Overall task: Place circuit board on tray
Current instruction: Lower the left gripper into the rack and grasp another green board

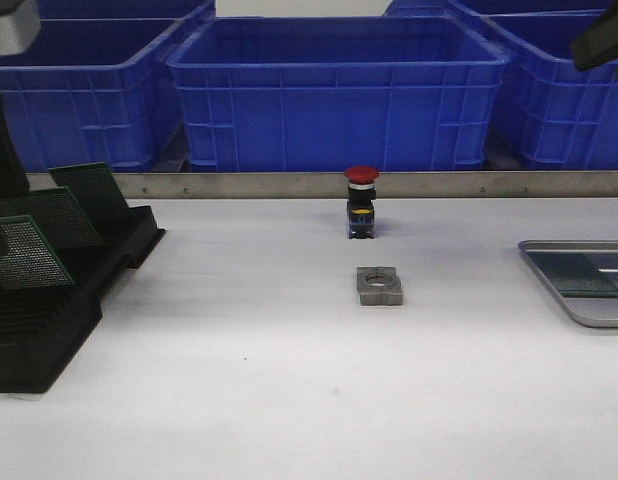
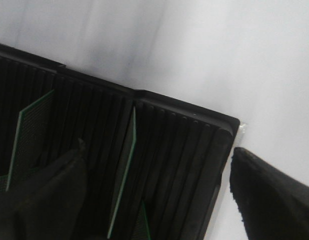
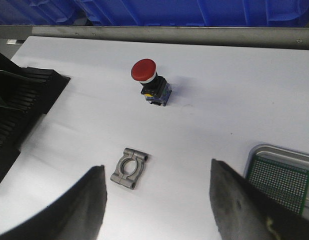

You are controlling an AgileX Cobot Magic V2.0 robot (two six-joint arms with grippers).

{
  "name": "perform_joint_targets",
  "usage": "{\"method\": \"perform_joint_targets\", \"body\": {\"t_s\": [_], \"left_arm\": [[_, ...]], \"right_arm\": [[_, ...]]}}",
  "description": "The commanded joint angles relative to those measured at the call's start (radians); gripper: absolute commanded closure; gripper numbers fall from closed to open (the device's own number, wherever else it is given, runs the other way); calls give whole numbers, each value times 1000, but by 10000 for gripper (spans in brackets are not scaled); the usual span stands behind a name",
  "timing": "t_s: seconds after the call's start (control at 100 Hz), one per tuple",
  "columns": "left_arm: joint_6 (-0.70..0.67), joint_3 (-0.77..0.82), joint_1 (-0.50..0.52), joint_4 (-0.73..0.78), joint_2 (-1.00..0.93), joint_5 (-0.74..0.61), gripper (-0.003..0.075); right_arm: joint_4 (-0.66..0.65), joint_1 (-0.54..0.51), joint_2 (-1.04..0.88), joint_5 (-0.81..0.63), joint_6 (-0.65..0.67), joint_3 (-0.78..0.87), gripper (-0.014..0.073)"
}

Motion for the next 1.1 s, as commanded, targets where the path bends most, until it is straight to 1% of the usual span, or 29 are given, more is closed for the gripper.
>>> {"method": "perform_joint_targets", "body": {"t_s": [0.0,0.17,0.3,0.33,0.4,0.52,0.59,0.66,0.8,0.91,1.05,1.09], "left_arm": [[-11,-33,0,-20,4,-64,175],[-8,-34,0,-16,74,-91,175],[-8,-34,0,-16,85,-94,187],[-8,-34,0,-16,85,-101,204],[-8,-34,0,-16,84,-111,279],[-8,-34,0,-16,84,-112,443],[-8,-34,0,-16,84,-112,517],[-8,-34,0,-16,84,-112,570],[-8,-34,0,-16,84,-114,640],[-8,-34,0,-16,82,-114,674],[-8,-35,0,-16,75,-114,738],[-8,-35,0,-16,73,-112,741]], "right_arm": [[50,-3,-35,16,-14,-22,127],[50,-3,-35,18,-14,-22,127],[50,-3,-35,18,-14,-22,127],[50,-3,-35,18,-14,-22,127],[50,-3,-35,18,-14,-22,127],[50,-3,-35,18,-15,-22,127],[50,-3,-35,17,-14,-22,127],[50,-3,-35,17,-14,-22,127],[50,-3,-35,17,-14,-22,127],[50,-3,-35,15,-14,-22,127],[50,-3,-35,14,-14,-22,127],[50,-3,-35,12,-14,-22,127]]}}
